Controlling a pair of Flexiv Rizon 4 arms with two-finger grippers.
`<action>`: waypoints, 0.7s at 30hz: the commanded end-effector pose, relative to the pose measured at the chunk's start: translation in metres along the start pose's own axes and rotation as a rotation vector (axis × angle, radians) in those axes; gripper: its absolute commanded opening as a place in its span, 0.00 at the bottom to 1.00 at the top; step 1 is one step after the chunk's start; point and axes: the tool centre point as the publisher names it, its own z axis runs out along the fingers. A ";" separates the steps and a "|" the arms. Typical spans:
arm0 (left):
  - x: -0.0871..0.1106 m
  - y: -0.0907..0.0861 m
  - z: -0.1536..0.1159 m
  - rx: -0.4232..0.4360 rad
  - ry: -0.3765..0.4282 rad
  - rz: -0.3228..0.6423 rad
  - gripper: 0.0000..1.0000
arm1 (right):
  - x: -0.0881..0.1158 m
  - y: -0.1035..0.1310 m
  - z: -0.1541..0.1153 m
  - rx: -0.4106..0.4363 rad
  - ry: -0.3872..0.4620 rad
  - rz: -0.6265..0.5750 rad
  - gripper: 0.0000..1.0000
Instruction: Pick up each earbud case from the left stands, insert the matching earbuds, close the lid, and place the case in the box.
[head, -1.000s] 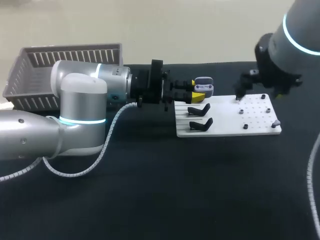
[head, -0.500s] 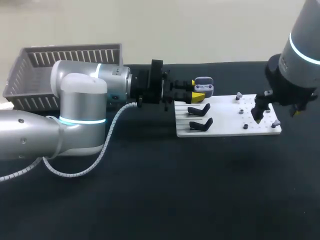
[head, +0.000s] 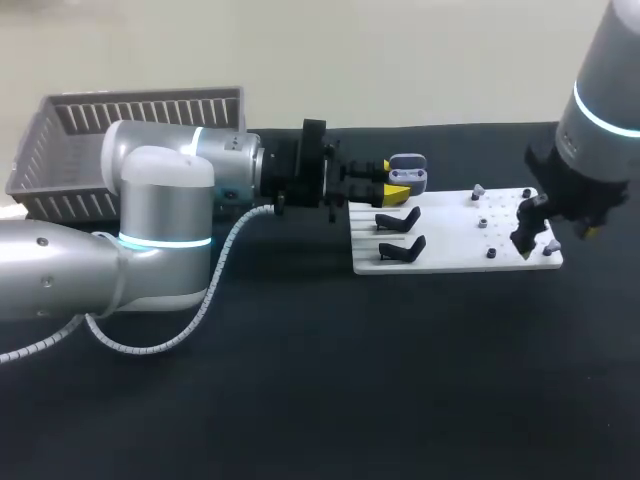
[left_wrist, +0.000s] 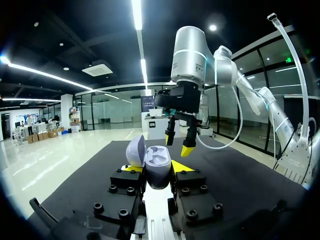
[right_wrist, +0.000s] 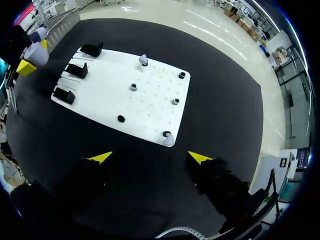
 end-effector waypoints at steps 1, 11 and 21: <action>0.001 -0.001 0.000 -0.006 -0.003 0.003 0.00 | -0.001 -0.008 0.008 -0.001 -0.008 -0.010 0.75; 0.001 -0.001 0.000 -0.006 -0.003 0.003 0.00 | -0.004 -0.018 0.019 -0.004 -0.009 -0.061 0.49; 0.001 -0.001 0.000 -0.006 -0.003 0.003 0.00 | -0.008 -0.015 0.028 -0.018 -0.003 -0.084 0.48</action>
